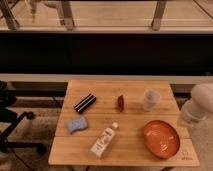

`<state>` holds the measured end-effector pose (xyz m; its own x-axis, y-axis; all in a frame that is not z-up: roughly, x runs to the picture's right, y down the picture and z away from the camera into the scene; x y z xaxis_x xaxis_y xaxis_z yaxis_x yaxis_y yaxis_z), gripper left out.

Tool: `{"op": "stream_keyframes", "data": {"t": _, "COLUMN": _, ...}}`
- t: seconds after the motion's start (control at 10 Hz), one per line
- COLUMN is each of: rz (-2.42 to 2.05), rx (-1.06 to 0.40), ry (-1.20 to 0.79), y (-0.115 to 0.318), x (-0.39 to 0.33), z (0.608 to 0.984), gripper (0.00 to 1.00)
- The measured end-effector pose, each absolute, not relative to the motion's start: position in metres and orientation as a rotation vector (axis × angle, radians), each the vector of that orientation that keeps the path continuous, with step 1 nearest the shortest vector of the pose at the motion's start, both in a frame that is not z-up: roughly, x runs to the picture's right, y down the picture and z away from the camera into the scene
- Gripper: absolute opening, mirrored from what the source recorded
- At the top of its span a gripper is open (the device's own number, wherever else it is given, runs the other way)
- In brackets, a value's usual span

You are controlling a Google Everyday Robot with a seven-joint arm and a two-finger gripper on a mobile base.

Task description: Push the ceramic bowl across the table

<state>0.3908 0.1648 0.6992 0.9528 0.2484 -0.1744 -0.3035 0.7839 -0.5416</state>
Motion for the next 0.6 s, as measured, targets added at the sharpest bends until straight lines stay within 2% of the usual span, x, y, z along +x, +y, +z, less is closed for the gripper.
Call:
{"op": "stream_keyframes", "data": {"t": 0.2, "rz": 0.310, "rx": -0.611, "ry": 0.092, "y": 0.169, "x": 0.389, "z": 0.701, "gripper": 0.28}}
{"op": "stream_keyframes", "data": {"t": 0.3, "rz": 0.315, "rx": -0.611, "ry": 0.093, "y": 0.179, "x": 0.388, "z": 0.703, "gripper": 0.29}}
{"op": "stream_keyframes", "data": {"t": 0.4, "rz": 0.316, "rx": -0.609, "ry": 0.094, "y": 0.183, "x": 0.388, "z": 0.704, "gripper": 0.26}}
{"op": "stream_keyframes", "data": {"t": 0.5, "rz": 0.311, "rx": -0.605, "ry": 0.090, "y": 0.179, "x": 0.385, "z": 0.707, "gripper": 0.16}}
{"op": "stream_keyframes", "data": {"t": 0.6, "rz": 0.311, "rx": -0.604, "ry": 0.085, "y": 0.175, "x": 0.383, "z": 0.707, "gripper": 0.12}}
